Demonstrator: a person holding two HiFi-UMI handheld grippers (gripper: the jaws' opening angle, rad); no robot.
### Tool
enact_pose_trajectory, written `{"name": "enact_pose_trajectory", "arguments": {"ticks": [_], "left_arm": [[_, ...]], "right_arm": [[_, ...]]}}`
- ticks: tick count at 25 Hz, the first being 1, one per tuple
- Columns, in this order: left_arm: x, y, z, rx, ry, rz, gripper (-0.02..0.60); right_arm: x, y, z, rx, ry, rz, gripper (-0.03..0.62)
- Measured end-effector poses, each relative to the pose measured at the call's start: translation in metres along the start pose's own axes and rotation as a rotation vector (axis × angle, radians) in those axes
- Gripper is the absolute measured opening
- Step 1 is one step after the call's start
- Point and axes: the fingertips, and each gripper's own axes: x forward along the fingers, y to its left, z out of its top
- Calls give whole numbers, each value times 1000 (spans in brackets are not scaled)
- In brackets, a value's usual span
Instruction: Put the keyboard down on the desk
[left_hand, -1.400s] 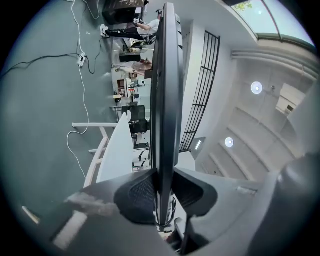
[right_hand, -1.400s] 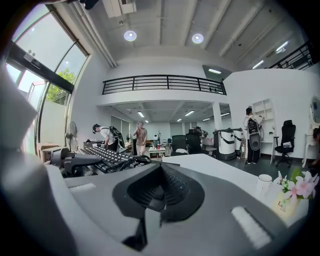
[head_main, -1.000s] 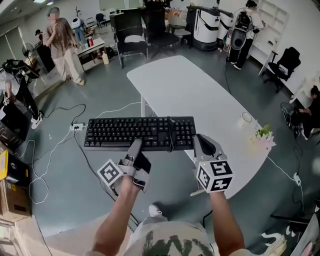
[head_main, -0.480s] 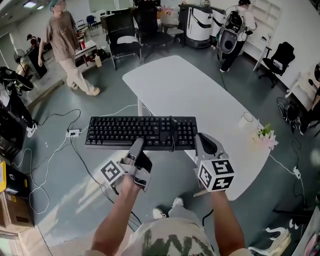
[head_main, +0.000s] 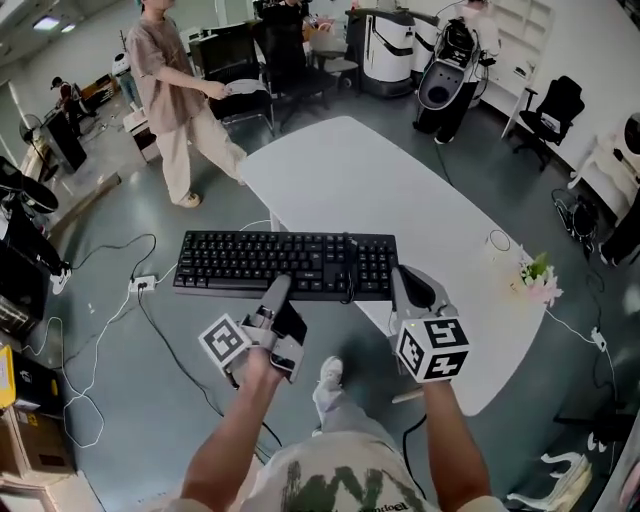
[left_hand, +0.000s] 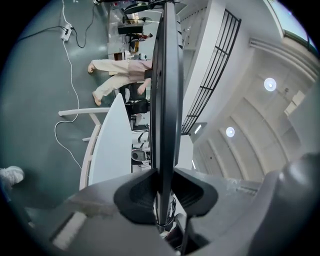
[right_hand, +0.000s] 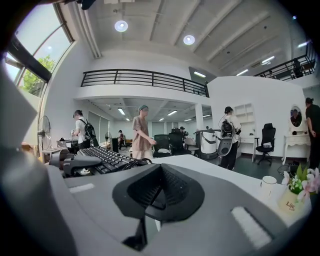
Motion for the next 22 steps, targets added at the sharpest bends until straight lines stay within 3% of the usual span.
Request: {"name": "enact_pose_trajectory", "arguments": {"ticks": [13, 22], "left_arm": [[150, 40, 39, 3, 126, 1, 92], [268, 65, 36, -5, 231, -10, 92]], "right_arm": [[111, -88, 17, 63, -13, -118, -2], [170, -173, 28, 109, -9, -223, -2]]}}
